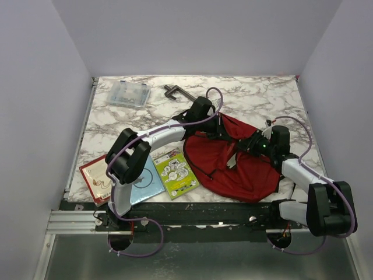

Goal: Pack the student bag
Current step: Zip the student bag at the center of the board.

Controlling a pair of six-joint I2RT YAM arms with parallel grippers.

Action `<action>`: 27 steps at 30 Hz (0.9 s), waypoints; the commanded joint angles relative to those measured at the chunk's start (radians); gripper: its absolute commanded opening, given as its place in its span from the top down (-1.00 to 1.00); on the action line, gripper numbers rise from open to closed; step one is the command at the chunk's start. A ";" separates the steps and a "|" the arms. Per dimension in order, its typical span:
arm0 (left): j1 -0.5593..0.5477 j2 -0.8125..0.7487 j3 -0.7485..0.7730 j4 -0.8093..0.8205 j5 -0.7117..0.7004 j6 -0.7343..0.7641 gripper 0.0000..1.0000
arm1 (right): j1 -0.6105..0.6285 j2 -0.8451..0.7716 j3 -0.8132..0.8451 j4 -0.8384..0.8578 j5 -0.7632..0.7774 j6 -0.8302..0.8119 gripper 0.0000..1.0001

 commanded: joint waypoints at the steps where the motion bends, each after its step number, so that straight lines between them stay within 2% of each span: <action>1: 0.006 0.022 0.060 0.044 0.036 -0.015 1.00 | 0.001 -0.013 -0.083 0.144 -0.063 0.060 0.48; 5: 0.005 0.023 0.051 0.008 0.035 0.012 1.00 | 0.001 -0.054 0.066 -0.156 0.009 -0.094 0.37; 7: 0.006 0.014 0.046 -0.009 0.022 0.026 1.00 | 0.000 -0.112 0.111 -0.304 0.087 -0.158 0.21; 10: 0.004 0.005 0.041 -0.019 0.010 0.042 1.00 | 0.001 -0.194 0.100 -0.410 0.128 -0.186 0.07; 13: 0.003 0.002 0.041 -0.026 0.017 0.053 1.00 | 0.002 -0.234 0.006 -0.289 0.046 -0.095 0.06; 16: 0.002 0.007 0.051 -0.040 0.043 0.075 0.97 | 0.000 -0.197 -0.050 -0.177 0.008 -0.029 0.11; 18: 0.003 0.008 0.060 -0.066 0.041 0.106 0.83 | 0.001 -0.170 -0.086 -0.079 -0.016 0.003 0.22; 20: 0.003 0.011 0.081 -0.104 0.027 0.154 0.59 | 0.001 -0.144 -0.123 0.009 -0.045 0.037 0.45; 22: 0.002 0.032 0.122 -0.161 0.012 0.203 0.35 | 0.001 -0.116 -0.171 0.128 -0.079 0.092 0.59; 25: 0.002 0.084 0.223 -0.250 -0.014 0.254 0.16 | 0.000 -0.063 -0.173 0.185 -0.092 0.097 0.62; 27: 0.003 0.104 0.266 -0.280 -0.041 0.272 0.07 | -0.008 -0.058 -0.141 0.132 -0.066 0.066 0.61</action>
